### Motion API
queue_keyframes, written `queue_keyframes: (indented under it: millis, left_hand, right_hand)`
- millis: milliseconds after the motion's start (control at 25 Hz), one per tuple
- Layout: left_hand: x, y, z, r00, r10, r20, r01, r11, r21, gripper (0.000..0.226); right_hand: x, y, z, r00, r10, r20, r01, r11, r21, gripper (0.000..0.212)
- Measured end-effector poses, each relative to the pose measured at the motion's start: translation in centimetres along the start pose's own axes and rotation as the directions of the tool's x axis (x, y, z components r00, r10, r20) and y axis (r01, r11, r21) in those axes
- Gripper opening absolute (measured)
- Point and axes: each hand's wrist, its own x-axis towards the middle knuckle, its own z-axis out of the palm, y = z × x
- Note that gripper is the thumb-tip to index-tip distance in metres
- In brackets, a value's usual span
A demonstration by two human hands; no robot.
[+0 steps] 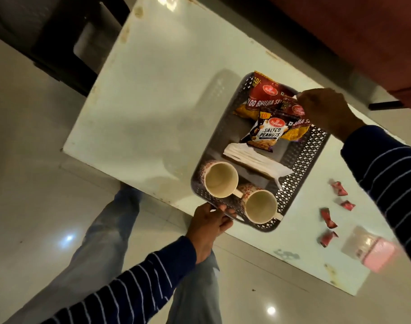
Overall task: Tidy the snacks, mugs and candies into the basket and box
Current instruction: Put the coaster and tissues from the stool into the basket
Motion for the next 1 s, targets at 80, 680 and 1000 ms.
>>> queue_keyframes:
  millis: [80, 680, 1000]
  left_hand:
    - [0.9, -2.0, 2.4, 1.0, -0.008, -0.007, 0.007, 1.0, -0.009, 0.017]
    - [4.7, -6.4, 6.5, 0.99, 0.111, -0.092, -0.116, 0.992, -0.051, 0.025]
    - [5.1, -6.6, 6.1, 0.99, 0.128, -0.064, -0.132, 0.99, -0.058, 0.016]
  right_hand:
    - [-0.4, 3.2, -0.4, 1.0, 0.005, -0.015, -0.005, 1.0, 0.006, 0.037]
    - [-1.5, 12.0, 0.7, 0.994, -0.104, 0.042, 0.096, 0.982, 0.162, 0.043]
    - [-8.0, 13.2, 0.5, 0.976, -0.023, -0.217, 0.084, 0.957, 0.278, 0.056]
